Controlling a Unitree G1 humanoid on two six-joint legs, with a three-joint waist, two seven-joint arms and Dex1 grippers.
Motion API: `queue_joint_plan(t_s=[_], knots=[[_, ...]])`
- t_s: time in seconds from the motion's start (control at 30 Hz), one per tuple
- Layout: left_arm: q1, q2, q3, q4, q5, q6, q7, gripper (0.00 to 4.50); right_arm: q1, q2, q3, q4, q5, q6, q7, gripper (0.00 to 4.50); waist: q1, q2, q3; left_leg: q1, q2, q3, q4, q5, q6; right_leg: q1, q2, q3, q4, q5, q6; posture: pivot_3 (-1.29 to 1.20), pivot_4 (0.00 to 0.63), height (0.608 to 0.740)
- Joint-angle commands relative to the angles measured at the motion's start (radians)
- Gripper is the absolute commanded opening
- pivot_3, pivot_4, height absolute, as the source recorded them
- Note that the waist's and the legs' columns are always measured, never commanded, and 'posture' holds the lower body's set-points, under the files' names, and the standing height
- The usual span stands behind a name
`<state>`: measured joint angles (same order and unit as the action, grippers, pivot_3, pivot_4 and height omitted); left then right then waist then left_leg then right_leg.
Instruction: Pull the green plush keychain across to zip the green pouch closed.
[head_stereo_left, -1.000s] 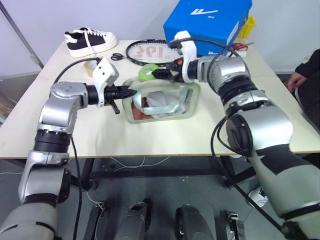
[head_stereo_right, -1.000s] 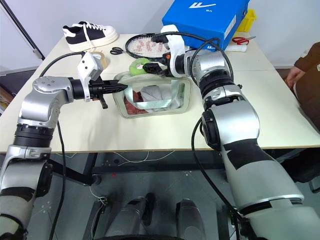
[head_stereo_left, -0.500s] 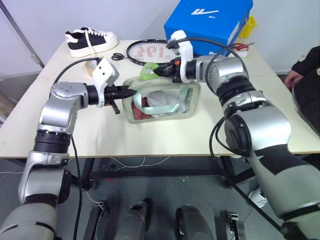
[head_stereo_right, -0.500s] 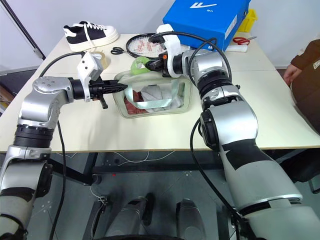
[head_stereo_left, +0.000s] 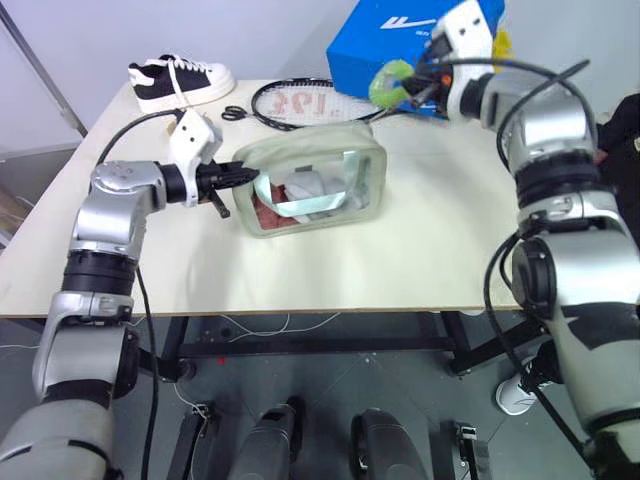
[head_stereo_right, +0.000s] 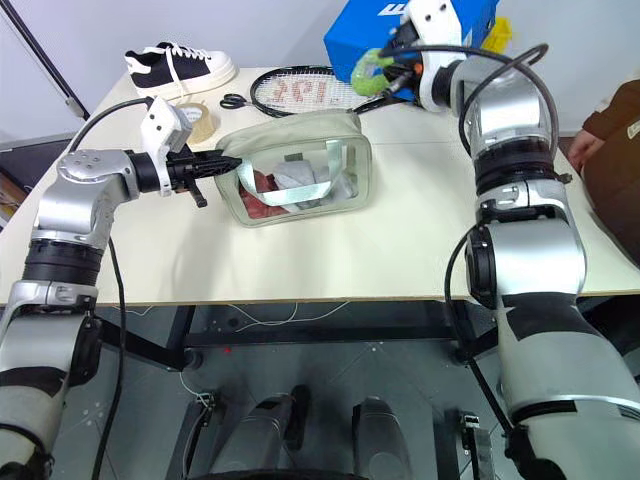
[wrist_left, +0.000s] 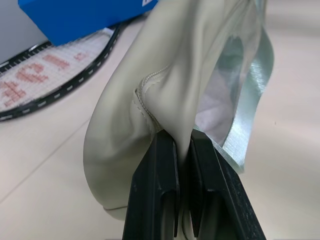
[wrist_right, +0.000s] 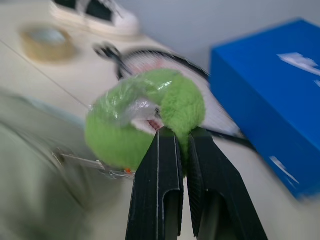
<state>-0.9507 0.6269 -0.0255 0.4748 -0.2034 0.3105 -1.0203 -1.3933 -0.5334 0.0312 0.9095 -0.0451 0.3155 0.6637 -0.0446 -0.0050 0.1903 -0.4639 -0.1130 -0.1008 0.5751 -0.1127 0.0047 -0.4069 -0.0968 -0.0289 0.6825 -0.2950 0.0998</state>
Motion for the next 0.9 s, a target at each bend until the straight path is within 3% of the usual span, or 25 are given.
queue_joint_plan(t_s=[0.03, 0.3, 0.57, 0.8, 0.9], knots=[[-0.036, 0.021, 0.014, 0.03, 0.016, -0.029, -0.001, 0.0, 0.072, -0.078, -0.006, -0.102, -0.062, -0.076, -0.111, 0.05, 0.0, 0.0, 0.0, 0.0, 0.0, 0.0, 0.0, 0.0, 0.0, 0.0, 0.0, 0.0, 0.0, 0.0, 0.0, 0.0, 0.15, 0.74], [-0.061, 0.009, -0.009, 0.061, 0.015, -0.046, -0.033, 0.0, 0.336, 0.016, -0.037, -0.185, -0.005, -0.033, -0.228, 0.05, -0.003, 0.0, 0.0, 0.001, 0.0, 0.0, 0.001, 0.001, 0.0, 0.002, 0.0, 0.0, 0.0, 0.0, 0.0, 0.0, 0.15, 0.74], [-0.069, 0.001, -0.013, 0.064, 0.022, -0.051, -0.042, 0.0, 0.521, 0.133, -0.021, -0.316, 0.057, 0.11, -0.196, 0.05, -0.002, 0.0, 0.0, 0.002, 0.001, 0.001, 0.001, 0.001, 0.0, 0.003, 0.001, 0.0, 0.001, 0.0, 0.0, 0.0, 0.15, 0.74], [-0.061, -0.004, -0.01, 0.052, 0.018, -0.049, -0.04, 0.0, 0.565, 0.189, -0.071, -0.398, 0.139, 0.237, -0.185, 0.05, -0.002, 0.0, 0.0, 0.003, 0.002, 0.001, 0.001, 0.0, 0.001, 0.004, 0.001, 0.0, 0.001, 0.0, 0.0, 0.0, 0.15, 0.74], [-0.06, -0.002, -0.014, 0.045, 0.021, -0.044, -0.042, 0.0, 0.529, 0.164, -0.116, -0.433, 0.175, 0.249, -0.177, 0.05, 0.0, 0.0, 0.0, 0.003, 0.002, 0.001, 0.001, 0.0, 0.001, 0.004, 0.001, 0.0, 0.001, 0.0, 0.0, 0.0, 0.15, 0.74]])
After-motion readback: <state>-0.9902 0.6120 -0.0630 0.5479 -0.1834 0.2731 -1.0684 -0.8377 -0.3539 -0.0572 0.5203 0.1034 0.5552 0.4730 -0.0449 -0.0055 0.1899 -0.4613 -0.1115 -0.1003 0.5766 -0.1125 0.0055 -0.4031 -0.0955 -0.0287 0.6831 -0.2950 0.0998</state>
